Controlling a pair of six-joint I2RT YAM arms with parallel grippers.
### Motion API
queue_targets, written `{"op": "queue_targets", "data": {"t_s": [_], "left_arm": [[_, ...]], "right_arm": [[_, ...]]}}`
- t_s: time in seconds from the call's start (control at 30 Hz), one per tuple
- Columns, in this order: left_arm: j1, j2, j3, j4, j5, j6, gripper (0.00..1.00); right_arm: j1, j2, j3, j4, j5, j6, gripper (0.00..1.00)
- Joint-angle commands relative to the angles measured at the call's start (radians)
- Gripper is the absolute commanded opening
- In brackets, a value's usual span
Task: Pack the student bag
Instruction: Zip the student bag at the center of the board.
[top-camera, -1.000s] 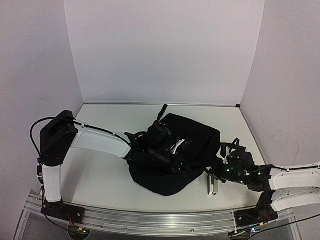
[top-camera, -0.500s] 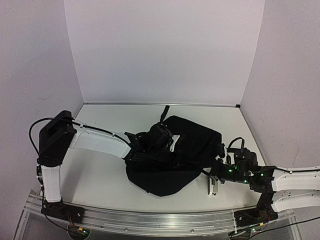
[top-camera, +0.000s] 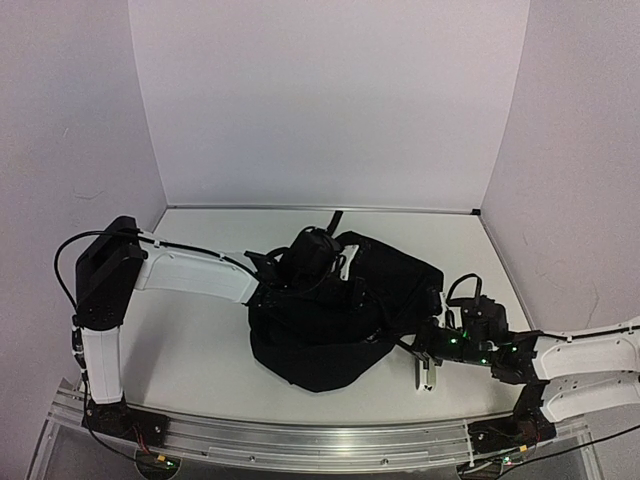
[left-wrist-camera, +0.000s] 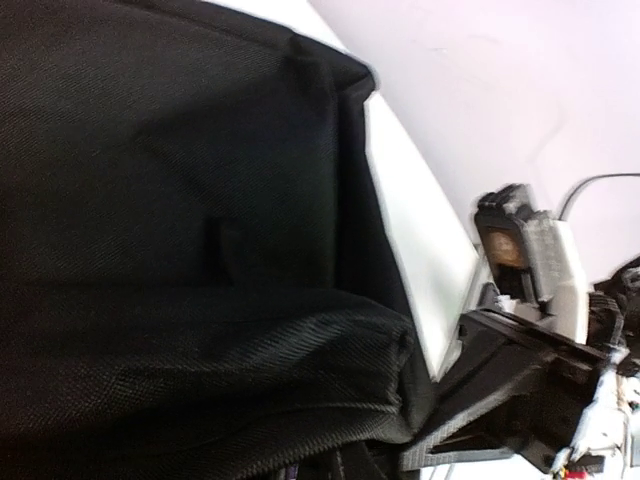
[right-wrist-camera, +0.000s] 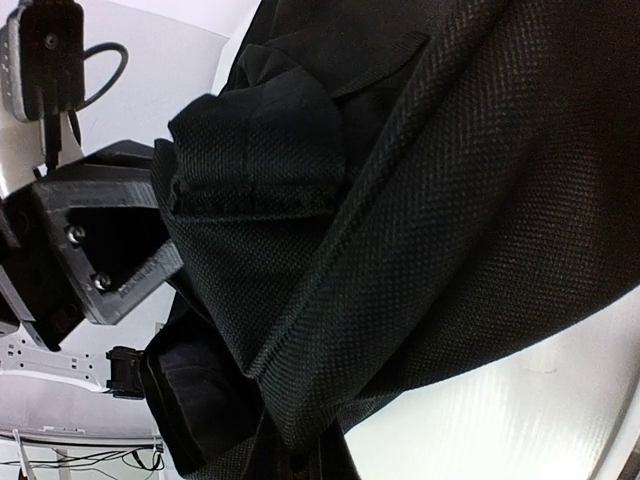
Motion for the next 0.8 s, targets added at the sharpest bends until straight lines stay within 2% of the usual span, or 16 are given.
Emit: {"op": "queue_targets", "data": {"t_s": [0.0, 0.17, 0.4, 0.47, 0.53, 0.63, 0.7, 0.77], "left_arm": [[0.032, -0.008, -0.001, 0.213, 0.174, 0.005, 0.16], [0.032, -0.039, -0.145, 0.351, 0.359, -0.059, 0.27], [0.03, -0.033, -0.201, 0.393, 0.506, -0.093, 0.42], [0.03, -0.027, -0.189, 0.374, 0.513, -0.097, 0.42], [0.03, -0.037, -0.193, 0.34, 0.499, -0.096, 0.4], [0.026, -0.092, -0.227, 0.261, 0.431, -0.061, 0.36], [0.019, -0.131, -0.228, 0.154, 0.377, 0.0, 0.36], [0.011, -0.16, -0.222, 0.054, 0.347, 0.052, 0.37]], "right_arm": [[0.016, 0.027, 0.004, 0.203, -0.075, 0.016, 0.0], [0.016, 0.057, -0.011, 0.301, -0.085, 0.039, 0.0], [0.016, 0.05, -0.008, 0.303, -0.086, 0.041, 0.01], [0.016, 0.032, -0.007, 0.287, -0.056, 0.048, 0.16], [0.016, -0.001, 0.01, 0.169, 0.026, 0.062, 0.35], [0.017, -0.049, 0.054, -0.06, 0.151, 0.06, 0.57], [0.016, -0.066, 0.082, -0.171, 0.213, 0.067, 0.66], [0.017, -0.058, 0.106, -0.25, 0.26, 0.081, 0.7]]}}
